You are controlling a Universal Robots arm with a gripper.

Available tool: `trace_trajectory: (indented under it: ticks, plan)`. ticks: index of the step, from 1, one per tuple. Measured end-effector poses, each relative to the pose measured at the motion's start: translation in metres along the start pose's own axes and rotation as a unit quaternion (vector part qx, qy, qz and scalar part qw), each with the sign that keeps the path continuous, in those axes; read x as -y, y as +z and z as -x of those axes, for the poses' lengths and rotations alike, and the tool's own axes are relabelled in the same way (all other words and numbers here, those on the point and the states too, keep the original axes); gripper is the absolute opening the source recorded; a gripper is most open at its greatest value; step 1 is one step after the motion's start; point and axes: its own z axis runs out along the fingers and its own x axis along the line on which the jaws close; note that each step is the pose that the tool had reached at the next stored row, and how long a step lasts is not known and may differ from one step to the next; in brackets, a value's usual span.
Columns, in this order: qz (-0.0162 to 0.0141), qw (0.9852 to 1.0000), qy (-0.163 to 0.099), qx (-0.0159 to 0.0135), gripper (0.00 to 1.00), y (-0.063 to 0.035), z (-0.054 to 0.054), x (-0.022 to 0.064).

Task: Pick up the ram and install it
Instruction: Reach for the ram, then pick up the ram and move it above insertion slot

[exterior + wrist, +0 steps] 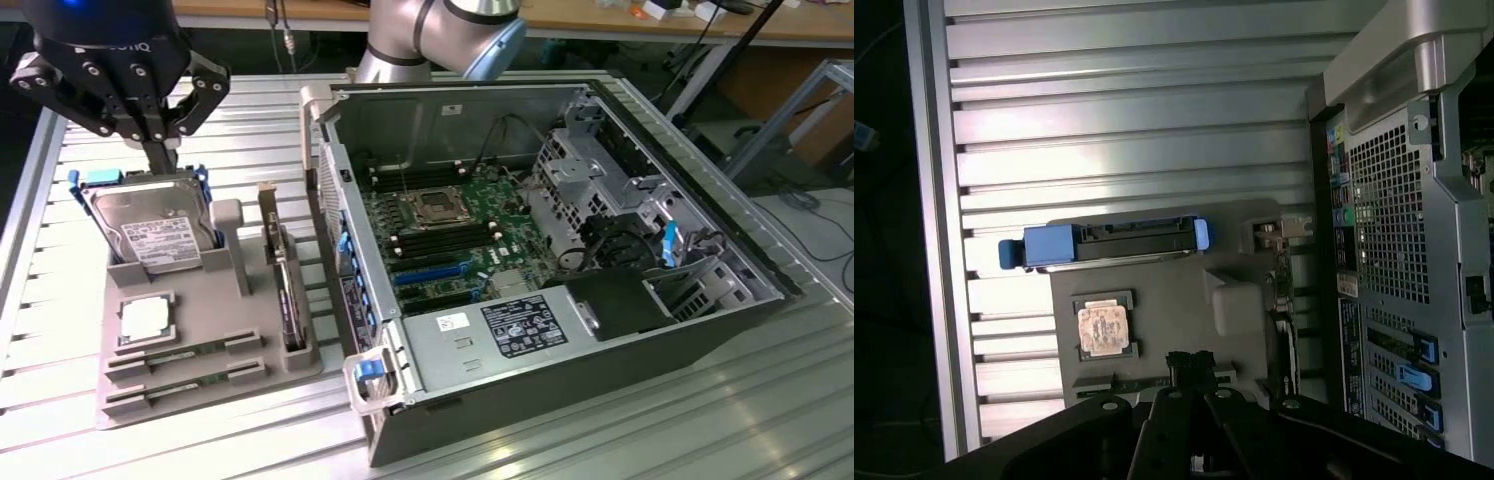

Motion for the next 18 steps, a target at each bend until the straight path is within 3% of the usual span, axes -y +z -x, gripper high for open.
trace_trajectory:
  ticks: [8, 9, 13, 14, 18]
  plan:
    - [0.0001, 1.0, -0.001, 0.0, 0.11, 0.0001, -0.0001, 0.0001]
    - [0.0004, 0.9999, -0.015, -0.0007, 0.11, 0.0001, -0.0002, 0.0002]
    - [0.0018, 0.9973, -0.073, -0.0032, 0.42, 0.0013, -0.0001, 0.0003]
    - [0.0023, 0.9955, -0.095, -0.0042, 0.48, 0.0021, -0.0001, 0.0003]
    - [0.0041, 0.9864, -0.164, -0.0073, 0.48, 0.0053, -0.0002, 0.0005]
